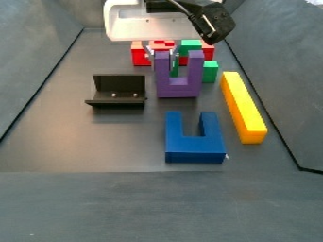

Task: Pick up the purple object. Move up. Move to above the board. Insert the purple object.
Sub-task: Pick up the purple object, then move up, then move to above the board.

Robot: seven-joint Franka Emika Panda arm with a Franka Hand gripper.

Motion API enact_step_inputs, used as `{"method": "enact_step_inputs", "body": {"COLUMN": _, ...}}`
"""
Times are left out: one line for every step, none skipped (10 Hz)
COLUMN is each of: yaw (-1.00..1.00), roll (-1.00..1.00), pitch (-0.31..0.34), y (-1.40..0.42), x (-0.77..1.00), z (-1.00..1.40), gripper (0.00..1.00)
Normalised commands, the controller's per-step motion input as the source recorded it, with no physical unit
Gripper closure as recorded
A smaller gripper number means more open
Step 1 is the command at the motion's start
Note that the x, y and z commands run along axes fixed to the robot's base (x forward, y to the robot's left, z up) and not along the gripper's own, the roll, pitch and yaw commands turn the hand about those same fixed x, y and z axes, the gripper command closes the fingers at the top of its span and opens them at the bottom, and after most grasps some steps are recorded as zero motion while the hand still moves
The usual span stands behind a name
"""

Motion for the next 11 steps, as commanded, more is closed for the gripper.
{"method": "enact_step_inputs", "body": {"yaw": 0.0, "roll": 0.0, "pitch": 0.0, "y": 0.0, "x": 0.0, "z": 0.0, "gripper": 1.0}}
{"method": "enact_step_inputs", "body": {"yaw": 0.0, "roll": 0.0, "pitch": 0.0, "y": 0.0, "x": 0.0, "z": 0.0, "gripper": 1.0}}
{"method": "enact_step_inputs", "body": {"yaw": 0.0, "roll": 0.0, "pitch": 0.0, "y": 0.0, "x": 0.0, "z": 0.0, "gripper": 1.0}}
{"method": "enact_step_inputs", "body": {"yaw": 0.0, "roll": 0.0, "pitch": 0.0, "y": 0.0, "x": 0.0, "z": 0.83, "gripper": 1.0}}
{"method": "enact_step_inputs", "body": {"yaw": 0.0, "roll": 0.0, "pitch": -0.005, "y": -0.05, "x": 0.04, "z": 0.83, "gripper": 1.0}}
{"method": "enact_step_inputs", "body": {"yaw": 0.01, "roll": -0.02, "pitch": 0.035, "y": -0.05, "x": 0.0, "z": 0.61, "gripper": 1.0}}
{"method": "enact_step_inputs", "body": {"yaw": 0.01, "roll": -0.03, "pitch": 0.021, "y": -0.02, "x": 0.02, "z": 0.31, "gripper": 1.0}}
{"method": "enact_step_inputs", "body": {"yaw": 0.0, "roll": 0.0, "pitch": 0.0, "y": 0.0, "x": 0.0, "z": 1.4, "gripper": 1.0}}
{"method": "enact_step_inputs", "body": {"yaw": 0.0, "roll": 0.0, "pitch": 0.009, "y": 0.0, "x": -0.01, "z": 1.4, "gripper": 1.0}}
{"method": "enact_step_inputs", "body": {"yaw": 0.0, "roll": -0.02, "pitch": 0.009, "y": 0.0, "x": -0.04, "z": 1.4, "gripper": 1.0}}
{"method": "enact_step_inputs", "body": {"yaw": -0.01, "roll": -0.03, "pitch": 0.009, "y": 0.01, "x": 0.0, "z": 1.4, "gripper": 1.0}}
